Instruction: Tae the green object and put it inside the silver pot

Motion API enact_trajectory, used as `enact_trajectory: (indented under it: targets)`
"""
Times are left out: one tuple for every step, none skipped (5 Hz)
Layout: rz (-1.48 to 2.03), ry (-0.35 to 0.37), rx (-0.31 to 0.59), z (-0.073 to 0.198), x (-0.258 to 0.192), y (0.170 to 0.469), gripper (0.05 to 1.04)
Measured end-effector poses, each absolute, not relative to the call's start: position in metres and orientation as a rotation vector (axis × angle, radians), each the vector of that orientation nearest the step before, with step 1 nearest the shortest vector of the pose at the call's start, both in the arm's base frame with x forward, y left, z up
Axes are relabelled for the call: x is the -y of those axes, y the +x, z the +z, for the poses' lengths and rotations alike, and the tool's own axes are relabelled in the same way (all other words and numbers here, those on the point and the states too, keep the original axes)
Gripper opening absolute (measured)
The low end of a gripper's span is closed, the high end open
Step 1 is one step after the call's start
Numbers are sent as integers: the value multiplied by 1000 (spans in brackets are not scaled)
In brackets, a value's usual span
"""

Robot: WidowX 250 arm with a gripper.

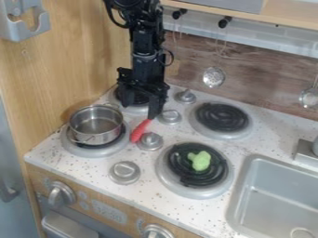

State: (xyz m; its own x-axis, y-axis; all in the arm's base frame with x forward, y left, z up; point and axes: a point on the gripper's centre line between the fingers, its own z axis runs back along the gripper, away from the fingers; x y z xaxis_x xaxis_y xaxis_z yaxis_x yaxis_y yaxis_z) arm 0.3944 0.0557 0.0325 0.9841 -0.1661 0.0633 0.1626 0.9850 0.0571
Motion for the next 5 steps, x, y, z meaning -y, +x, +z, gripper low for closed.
enact_trajectory:
  targets:
    - [-163,38,28,18,-54,388,999]
    - [-212,4,-6,3,-38,376,999]
    - [-316,-1,11,7,-3,373,999]
    - [-390,-1,19,7,25,366,999]
    - [-429,-12,29,7,49,366,999]
